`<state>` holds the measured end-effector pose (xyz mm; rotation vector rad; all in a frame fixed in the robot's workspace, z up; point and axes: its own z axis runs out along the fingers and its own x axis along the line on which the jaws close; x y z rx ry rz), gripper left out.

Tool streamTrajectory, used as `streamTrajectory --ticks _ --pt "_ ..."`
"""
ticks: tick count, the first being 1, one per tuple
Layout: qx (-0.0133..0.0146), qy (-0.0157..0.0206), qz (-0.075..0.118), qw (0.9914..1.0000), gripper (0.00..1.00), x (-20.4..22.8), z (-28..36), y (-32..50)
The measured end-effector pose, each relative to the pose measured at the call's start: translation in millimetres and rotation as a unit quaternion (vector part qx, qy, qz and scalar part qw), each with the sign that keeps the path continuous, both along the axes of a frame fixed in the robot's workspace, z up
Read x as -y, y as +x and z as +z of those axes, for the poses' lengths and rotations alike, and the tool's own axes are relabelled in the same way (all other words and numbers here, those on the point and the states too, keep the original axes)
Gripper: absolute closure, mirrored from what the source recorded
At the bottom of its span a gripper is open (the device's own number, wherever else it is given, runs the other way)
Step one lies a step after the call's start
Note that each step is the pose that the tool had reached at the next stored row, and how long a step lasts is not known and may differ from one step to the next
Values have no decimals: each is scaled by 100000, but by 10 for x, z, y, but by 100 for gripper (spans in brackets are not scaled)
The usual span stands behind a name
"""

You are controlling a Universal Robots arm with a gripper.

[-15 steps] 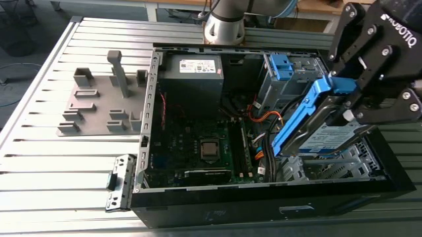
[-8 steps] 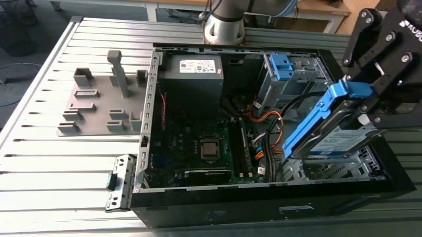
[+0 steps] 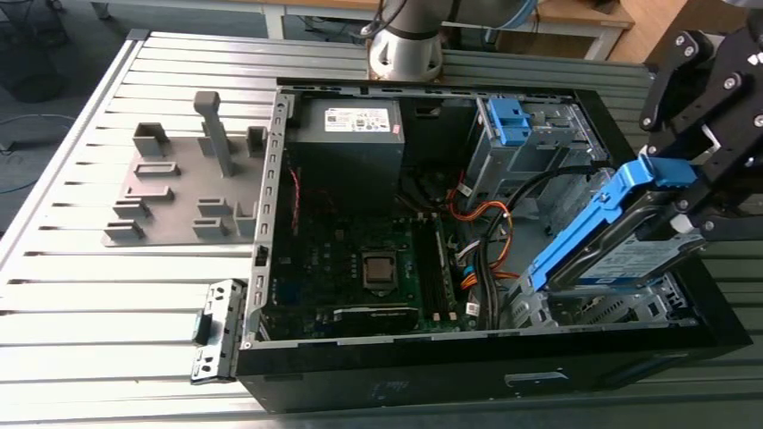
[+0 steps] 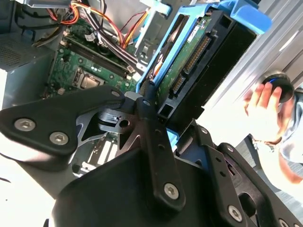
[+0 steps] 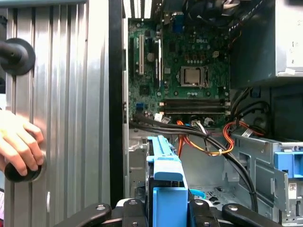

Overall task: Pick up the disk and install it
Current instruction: 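Pick up the disk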

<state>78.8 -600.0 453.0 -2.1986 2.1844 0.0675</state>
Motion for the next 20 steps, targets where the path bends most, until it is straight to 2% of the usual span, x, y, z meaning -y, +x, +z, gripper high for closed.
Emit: streamTrajectory --ticks 6,11,17,20 --pt "-228 -8 577 99998 64 -8 -33 135" --pt "-245 5 723 99997 64 -59 -48 151" --pt "-401 -1 820 99996 64 -83 -71 243" --pt "-420 2 823 99996 64 -87 -76 252"
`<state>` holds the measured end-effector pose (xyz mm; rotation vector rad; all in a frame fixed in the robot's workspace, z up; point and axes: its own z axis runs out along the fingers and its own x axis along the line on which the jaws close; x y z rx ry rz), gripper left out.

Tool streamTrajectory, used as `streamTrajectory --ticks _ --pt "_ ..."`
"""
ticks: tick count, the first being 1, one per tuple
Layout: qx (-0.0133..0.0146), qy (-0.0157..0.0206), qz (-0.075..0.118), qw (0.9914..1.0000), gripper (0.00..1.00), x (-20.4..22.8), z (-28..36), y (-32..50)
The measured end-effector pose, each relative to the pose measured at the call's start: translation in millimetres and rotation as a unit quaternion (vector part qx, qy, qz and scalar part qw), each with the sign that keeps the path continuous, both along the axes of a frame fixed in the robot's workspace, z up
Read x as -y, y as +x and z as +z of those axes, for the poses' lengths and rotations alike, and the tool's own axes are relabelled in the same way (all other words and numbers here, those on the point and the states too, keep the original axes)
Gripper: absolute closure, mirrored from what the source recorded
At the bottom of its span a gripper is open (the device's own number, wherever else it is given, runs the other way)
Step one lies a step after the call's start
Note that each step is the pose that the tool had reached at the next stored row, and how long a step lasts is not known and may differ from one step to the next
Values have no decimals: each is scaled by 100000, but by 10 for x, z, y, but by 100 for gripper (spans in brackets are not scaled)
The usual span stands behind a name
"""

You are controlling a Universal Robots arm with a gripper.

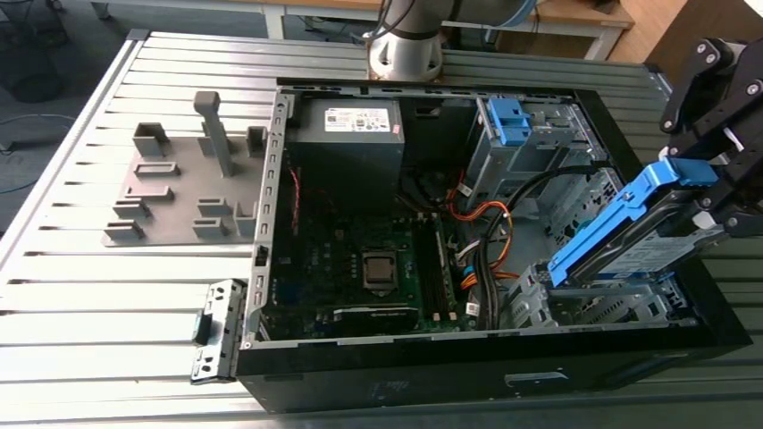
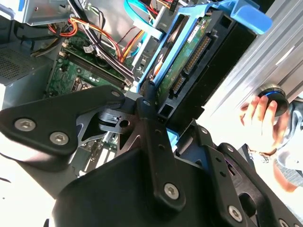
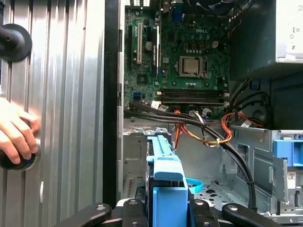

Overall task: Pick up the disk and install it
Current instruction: 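Pick up the disk, then insert the disk into the insertion slot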

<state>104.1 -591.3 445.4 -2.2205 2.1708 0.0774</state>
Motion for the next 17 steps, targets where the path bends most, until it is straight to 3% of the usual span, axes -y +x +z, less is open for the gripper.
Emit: streamTrajectory --ticks 13,16,17 --pt "-1 63 4 100000 64 -2 -64 -6" --pt "-3 155 2 100000 64 -3 -98 -6" --pt "-3 232 1 100000 64 -12 -167 -6"
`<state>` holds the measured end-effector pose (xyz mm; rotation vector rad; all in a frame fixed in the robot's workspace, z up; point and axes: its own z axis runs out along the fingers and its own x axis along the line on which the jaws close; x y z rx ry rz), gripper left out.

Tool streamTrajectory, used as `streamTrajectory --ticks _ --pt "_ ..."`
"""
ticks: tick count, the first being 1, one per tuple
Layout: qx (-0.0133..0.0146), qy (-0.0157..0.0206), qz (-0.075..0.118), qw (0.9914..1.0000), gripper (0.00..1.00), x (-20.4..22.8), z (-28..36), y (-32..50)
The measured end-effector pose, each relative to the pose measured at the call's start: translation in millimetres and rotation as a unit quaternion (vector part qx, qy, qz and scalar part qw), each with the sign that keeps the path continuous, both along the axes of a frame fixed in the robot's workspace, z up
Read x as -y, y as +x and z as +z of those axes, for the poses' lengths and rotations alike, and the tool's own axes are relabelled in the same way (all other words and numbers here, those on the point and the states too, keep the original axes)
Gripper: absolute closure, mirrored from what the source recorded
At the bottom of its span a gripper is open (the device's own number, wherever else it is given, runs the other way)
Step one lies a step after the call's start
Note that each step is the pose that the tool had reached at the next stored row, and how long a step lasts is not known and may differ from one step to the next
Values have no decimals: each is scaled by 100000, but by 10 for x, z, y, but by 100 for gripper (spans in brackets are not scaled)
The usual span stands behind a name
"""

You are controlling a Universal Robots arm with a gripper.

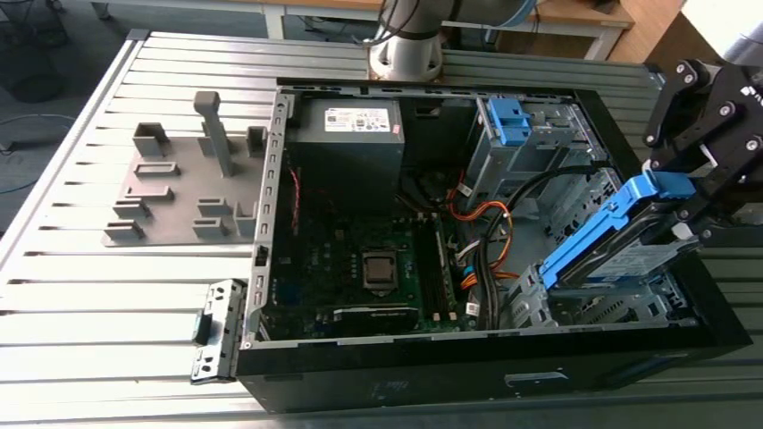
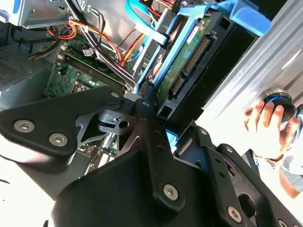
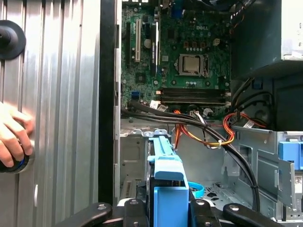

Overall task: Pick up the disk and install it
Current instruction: 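Insert the disk into the insertion slot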

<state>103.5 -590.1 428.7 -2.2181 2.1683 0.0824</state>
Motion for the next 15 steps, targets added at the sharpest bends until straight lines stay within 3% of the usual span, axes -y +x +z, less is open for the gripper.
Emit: streamTrajectory --ticks 9,15 --pt "-3 0 -3 100000 64 0 -71 0" --pt "-5 -3 -2 100000 64 0 -171 0"
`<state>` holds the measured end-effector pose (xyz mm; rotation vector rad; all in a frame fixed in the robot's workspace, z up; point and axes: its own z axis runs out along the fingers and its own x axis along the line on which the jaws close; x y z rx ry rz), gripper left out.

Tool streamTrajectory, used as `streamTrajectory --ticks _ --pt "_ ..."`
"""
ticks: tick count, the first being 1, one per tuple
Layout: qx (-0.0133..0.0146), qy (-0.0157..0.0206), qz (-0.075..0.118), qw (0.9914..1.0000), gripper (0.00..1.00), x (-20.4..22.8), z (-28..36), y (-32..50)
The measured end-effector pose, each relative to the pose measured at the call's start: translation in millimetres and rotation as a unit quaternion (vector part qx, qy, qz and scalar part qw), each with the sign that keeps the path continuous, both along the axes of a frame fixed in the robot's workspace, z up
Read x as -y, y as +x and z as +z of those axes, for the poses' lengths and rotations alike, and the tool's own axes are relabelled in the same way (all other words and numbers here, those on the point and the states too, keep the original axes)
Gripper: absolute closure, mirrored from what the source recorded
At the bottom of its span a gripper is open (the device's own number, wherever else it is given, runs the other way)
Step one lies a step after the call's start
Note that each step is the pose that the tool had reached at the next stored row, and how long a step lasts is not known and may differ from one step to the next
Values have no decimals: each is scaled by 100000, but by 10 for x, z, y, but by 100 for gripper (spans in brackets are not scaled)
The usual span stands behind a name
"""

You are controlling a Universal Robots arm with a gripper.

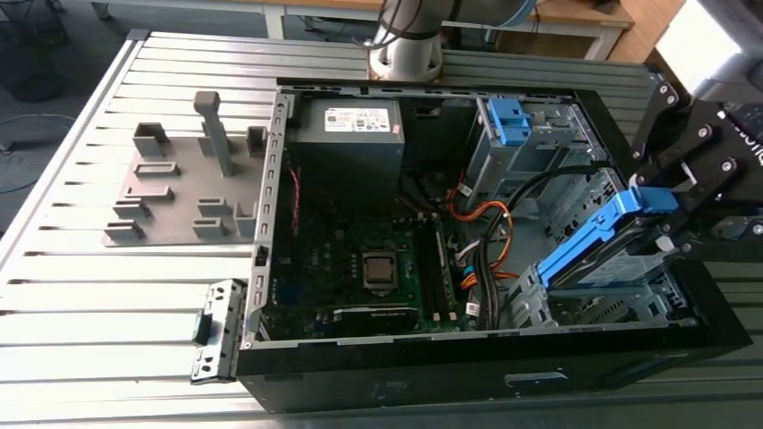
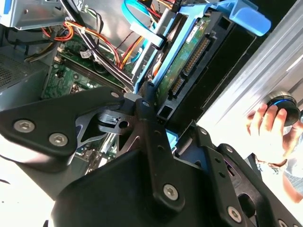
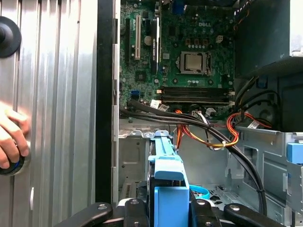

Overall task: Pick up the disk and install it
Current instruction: 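Insert the disk into the insertion slot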

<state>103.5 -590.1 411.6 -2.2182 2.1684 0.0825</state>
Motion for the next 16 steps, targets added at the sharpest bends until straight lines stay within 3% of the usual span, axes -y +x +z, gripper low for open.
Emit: streamTrajectory --ticks 7,14,15,16 --pt "0 4 0 100000 64 0 -124 0" --pt "2 -10 1 100000 62 0 -127 0" --pt "1 -7 1 100000 56 0 -128 0" --pt "-1 -8 0 100000 56 0 -127 0"
